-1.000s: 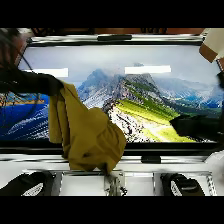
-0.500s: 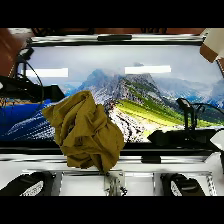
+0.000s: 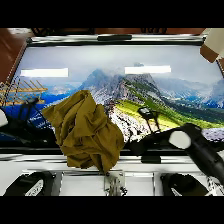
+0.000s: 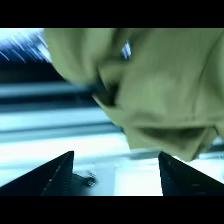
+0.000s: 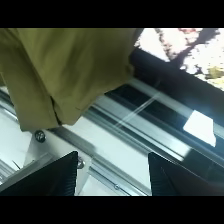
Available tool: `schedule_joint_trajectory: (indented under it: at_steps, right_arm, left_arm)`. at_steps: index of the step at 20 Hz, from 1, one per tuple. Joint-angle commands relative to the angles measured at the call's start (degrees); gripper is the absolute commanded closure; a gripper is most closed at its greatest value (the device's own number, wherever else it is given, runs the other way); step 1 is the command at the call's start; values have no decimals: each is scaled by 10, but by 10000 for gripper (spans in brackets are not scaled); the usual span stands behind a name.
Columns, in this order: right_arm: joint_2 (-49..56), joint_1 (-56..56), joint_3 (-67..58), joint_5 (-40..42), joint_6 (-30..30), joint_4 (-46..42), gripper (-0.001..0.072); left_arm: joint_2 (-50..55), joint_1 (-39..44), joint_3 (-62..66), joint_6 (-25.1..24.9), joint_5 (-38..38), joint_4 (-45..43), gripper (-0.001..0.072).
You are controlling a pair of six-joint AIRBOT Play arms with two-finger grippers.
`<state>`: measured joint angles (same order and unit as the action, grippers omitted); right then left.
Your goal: Fold the shirts.
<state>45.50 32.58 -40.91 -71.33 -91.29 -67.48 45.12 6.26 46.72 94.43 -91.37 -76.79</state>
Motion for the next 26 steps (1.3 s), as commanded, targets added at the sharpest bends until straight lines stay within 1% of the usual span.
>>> schedule_joint_trajectory:
  at_steps: [1, 2, 4, 7, 11, 12, 14, 16, 17, 18, 19, 20, 21, 22, 23, 24, 25, 26]
  right_arm:
    - [109, 104, 1, 67, 14, 18, 148]
    - [137, 123, 1, 79, 18, 32, 90]
    - [173, 143, 1, 91, 16, 59, 90]
    - [189, 165, 0, 115, 7, 84, 90]
    - [194, 194, 0, 140, -9, 84, 90]
    - [198, 200, 0, 151, -9, 84, 90]
    - [204, 217, 0, 179, -9, 88, 90]
    - [204, 236, 0, 205, -11, 87, 90]
    - [204, 243, 0, 213, -15, 87, 90]
    - [204, 245, 0, 219, -20, 87, 90]
    - [208, 245, 0, 223, -28, 87, 90]
    - [214, 245, 0, 229, -28, 87, 90]
    - [225, 245, 0, 240, -26, 97, 90]
    - [238, 245, 0, 252, -12, 119, 91]
    - [250, 245, 0, 259, 13, 159, 90]
    - [256, 245, 0, 252, 41, 200, 90]
    - [254, 245, -1, 233, 59, 215, 90]
    - [249, 245, -6, 211, 58, 196, 90]
  left_arm:
    - [-68, -2, -173, 24, 92, 76, 98]
    - [-71, -2, -196, 24, 114, 87, 98]
    - [-66, -2, -226, 19, 155, 91, 97]
    - [-56, -2, -231, -13, 215, 87, 99]
    - [-17, -2, -241, -14, 283, 76, 106]
    - [-3, -2, -241, -17, 295, 78, 106]
    - [21, -2, -241, -40, 314, 96, 123]
    - [39, -2, -241, -40, 321, 102, 132]
    - [46, -2, -241, -40, 324, 102, 259]
    - [50, -2, -241, -40, 325, 102, 327]
    - [50, -2, -241, -40, 326, 102, 327]
    - [50, -2, -241, -40, 326, 103, 356]
    - [50, -2, -241, -40, 325, 104, 460]
    - [50, -2, -241, -40, 325, 106, 518]
    - [50, -2, -241, -40, 324, 110, 548]
    - [49, -2, -240, -40, 322, 113, 618]
    - [48, -2, -240, -40, 323, 115, 645]
    - [47, -2, -239, -41, 323, 115, 651]
